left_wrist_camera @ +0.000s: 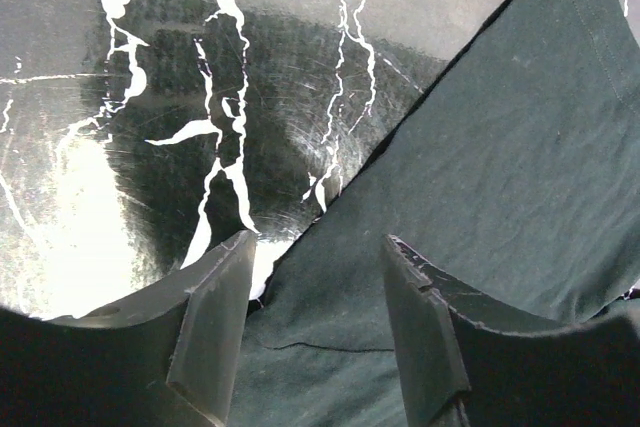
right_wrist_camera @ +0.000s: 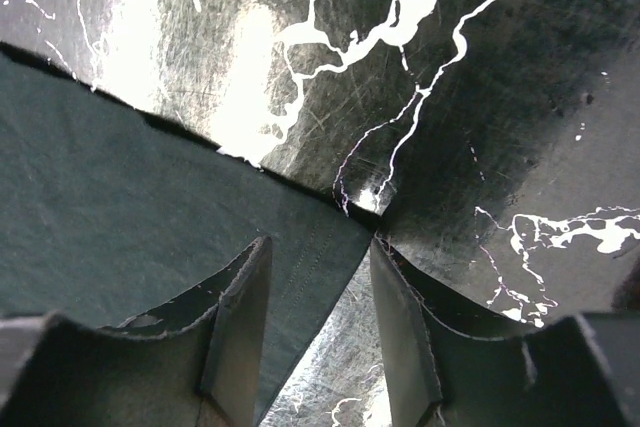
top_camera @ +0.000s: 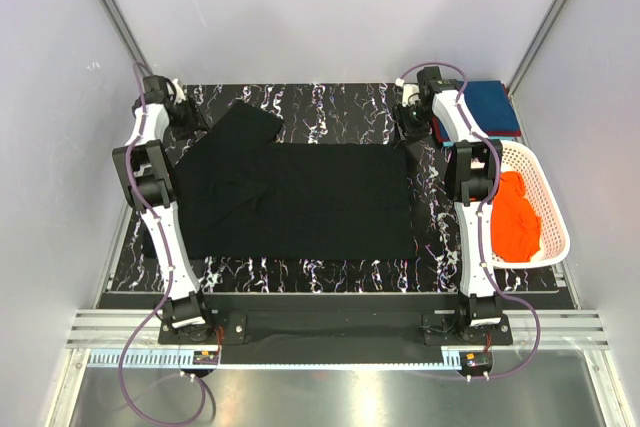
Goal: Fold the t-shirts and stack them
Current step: Fold the tshirt
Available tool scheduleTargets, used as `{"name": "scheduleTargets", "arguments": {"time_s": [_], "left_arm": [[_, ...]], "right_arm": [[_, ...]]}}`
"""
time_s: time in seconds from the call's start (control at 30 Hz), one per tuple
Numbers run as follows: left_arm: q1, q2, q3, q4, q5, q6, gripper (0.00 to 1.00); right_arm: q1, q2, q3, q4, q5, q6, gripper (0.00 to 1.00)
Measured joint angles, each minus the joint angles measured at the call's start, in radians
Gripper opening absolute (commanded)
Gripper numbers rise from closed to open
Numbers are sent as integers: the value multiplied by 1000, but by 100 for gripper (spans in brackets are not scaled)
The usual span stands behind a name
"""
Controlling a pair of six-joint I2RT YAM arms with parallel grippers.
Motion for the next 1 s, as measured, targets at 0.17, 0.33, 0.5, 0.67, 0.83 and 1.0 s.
{"name": "scheduleTargets", "arguments": {"time_s": [0.17,0.33,0.5,0.67,0.83,1.0], "left_arm": [[0,0,0,0,0,0,55],[0,0,0,-1,0,0,55],[0,0,0,-1,5,0,53],[0,0,-2,-1,15,6,48],[0,0,-12,-2,13,21,45],[0,0,-16,0,10,38,41]], "right_arm": [[-1,11,0,-7,-8,-14,50],[-6,16,10,-13,-13,-20,50],[-6,43,59,-21,-6,-26,47],[-8,51,63,-22,-16,-40,25],[-11,58,68,-22,-27,-44,6],[-12,60,71,-23,-32,-44,0]]}}
